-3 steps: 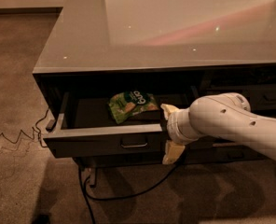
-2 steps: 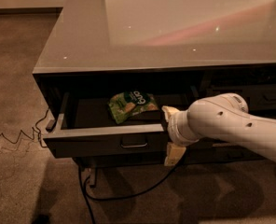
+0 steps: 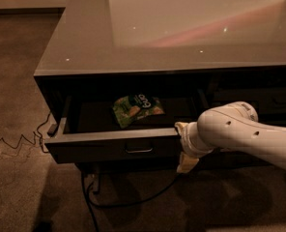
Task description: Open top drawer
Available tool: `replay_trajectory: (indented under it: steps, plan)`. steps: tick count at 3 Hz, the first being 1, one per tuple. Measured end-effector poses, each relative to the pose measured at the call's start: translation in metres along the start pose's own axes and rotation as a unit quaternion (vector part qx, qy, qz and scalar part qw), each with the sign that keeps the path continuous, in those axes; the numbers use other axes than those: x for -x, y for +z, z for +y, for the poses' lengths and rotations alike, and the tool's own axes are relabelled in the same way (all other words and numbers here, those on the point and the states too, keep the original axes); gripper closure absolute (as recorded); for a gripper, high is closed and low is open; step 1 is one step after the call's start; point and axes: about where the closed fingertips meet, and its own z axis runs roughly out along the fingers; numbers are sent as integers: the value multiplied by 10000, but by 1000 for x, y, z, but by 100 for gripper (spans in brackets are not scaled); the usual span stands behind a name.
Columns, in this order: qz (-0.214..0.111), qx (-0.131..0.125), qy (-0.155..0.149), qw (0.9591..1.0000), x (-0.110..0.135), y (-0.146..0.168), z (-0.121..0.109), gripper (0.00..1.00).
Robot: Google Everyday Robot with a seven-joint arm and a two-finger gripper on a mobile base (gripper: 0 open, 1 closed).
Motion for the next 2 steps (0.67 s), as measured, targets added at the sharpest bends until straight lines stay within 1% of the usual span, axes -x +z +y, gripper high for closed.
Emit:
replay_trajectory:
  steps: [1,2]
  plan:
    - [86,203,165,9996,-23,10,16,42]
    - [89,207,168,9996,-22,5,15,65]
